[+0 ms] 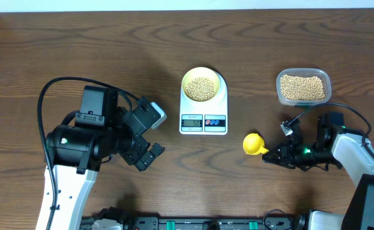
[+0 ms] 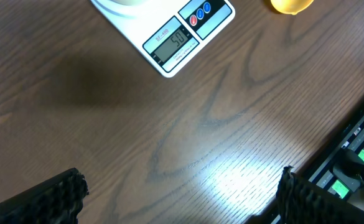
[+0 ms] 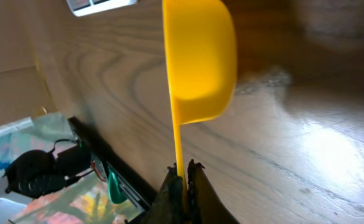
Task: Scoop item into bowl and weigh 50g on scale
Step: 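Lower the scoop to the table in front of the tub and release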
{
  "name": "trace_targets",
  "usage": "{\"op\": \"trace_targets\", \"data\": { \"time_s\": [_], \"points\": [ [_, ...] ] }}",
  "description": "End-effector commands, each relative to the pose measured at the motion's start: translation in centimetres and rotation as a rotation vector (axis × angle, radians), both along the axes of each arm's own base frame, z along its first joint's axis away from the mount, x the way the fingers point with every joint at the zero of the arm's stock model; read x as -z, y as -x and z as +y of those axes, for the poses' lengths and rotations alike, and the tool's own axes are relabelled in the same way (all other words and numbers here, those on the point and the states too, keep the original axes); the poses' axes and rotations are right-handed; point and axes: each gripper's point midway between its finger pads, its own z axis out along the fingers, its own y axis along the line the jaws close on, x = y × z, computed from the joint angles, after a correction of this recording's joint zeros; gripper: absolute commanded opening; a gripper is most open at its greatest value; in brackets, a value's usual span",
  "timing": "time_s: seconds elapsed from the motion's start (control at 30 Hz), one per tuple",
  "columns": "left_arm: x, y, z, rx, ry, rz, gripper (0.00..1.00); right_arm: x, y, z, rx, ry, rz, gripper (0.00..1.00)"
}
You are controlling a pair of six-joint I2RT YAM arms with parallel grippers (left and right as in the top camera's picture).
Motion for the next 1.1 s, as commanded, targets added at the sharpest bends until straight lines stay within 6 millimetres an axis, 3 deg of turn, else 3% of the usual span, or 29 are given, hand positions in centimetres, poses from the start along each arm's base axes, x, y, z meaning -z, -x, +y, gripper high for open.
{"op": "trace_targets", "data": {
  "time_s": [0.0, 0.13, 0.3, 0.5, 0.57, 0.77, 0.83, 0.9, 1.07],
  "points": [
    [-0.6, 0.0, -0.2, 0.010, 0.014, -0.014, 1.00, 1.2, 0.1, -1.1, 0.039, 0.082, 0.045, 0.08],
    [-0.6, 0.0, -0.2, 0.010, 0.014, -0.014, 1.00, 1.6, -0.4, -1.6, 0.053, 0.112, 0.036, 0.15],
    [-0.6, 0.0, -0.2, 0.010, 0.014, -0.014, 1.00, 1.7, -0.8, -1.7, 0.053, 0.124, 0.015, 0.35],
    [-0.6, 0.0, -0.2, 0.010, 0.014, -0.014, 1.00, 2.2, -0.8, -2.3, 0.051, 0.165, 0.017, 0.74],
    [-0.6, 0.0, -0.2, 0.010, 0.014, -0.014, 1.00, 2.5, -0.8, -2.7, 0.050, 0.192, 0.018, 0.99],
    [-0.6, 0.0, -0.2, 0.010, 0.014, -0.014, 1.00, 4.2, -2.1, -6.2, 0.258, 0.398, 0.117, 0.99],
    [-0.6, 0.0, -0.2, 0.010, 0.014, -0.014, 1.00, 4.1, -3.5, -7.3, 0.329, 0.444, 0.101, 0.99],
    [-0.6, 0.0, -0.2, 0.010, 0.014, -0.014, 1.00, 3.0, -5.9, -8.0, 0.378, 0.455, 0.041, 0.99],
    [-0.6, 0.0, -0.2, 0.010, 0.014, -0.014, 1.00, -0.2, -8.8, -10.4, 0.416, 0.567, -0.055, 0.99]
  ]
}}
